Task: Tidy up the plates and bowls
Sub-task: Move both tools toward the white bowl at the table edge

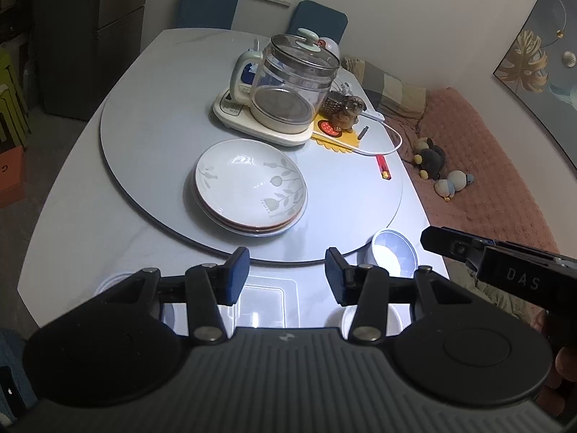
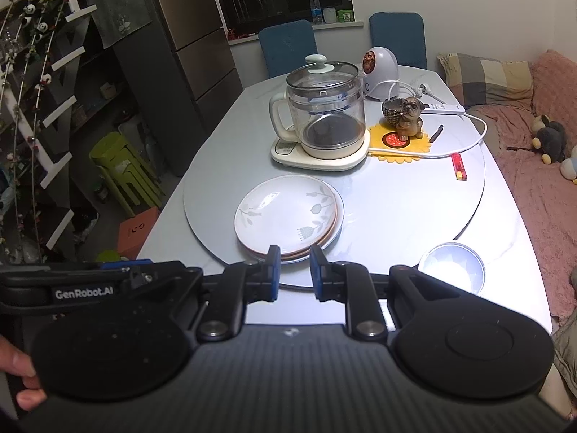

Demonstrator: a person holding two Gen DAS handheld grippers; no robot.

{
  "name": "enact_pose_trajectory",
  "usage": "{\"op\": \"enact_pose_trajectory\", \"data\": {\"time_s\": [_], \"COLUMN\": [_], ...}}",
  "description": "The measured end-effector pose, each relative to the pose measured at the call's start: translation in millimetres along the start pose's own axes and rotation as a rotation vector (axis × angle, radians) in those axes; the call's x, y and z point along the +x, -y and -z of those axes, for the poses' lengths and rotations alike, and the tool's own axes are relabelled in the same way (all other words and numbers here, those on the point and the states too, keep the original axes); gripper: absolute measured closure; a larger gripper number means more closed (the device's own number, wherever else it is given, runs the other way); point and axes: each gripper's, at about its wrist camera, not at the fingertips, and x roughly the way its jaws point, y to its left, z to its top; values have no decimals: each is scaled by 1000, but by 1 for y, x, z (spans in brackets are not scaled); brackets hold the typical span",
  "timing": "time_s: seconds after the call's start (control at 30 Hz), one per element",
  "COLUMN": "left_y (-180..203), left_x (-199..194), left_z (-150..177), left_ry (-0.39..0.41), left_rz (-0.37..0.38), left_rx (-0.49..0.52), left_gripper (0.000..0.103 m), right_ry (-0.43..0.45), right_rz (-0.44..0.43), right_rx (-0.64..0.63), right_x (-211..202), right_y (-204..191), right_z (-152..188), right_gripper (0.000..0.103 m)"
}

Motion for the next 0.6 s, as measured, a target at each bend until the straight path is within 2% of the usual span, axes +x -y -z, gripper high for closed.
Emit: {"op": "enact_pose_trajectory", "data": {"time_s": [0.43,0.6], "left_y": [50,68], "left_x": [52,82], "left_z": [17,23], "left_ry": [-82,-128], "left_rz": [1,7], "left_rx": [10,6], "left_gripper": [47,47], "right_ry": [-45,-75], "right_rz": [12,18], "right_rx": [-12,8], "right_x": [2,9], "right_y": [70,102], "right_z": [11,20], "right_gripper": [81,62]}}
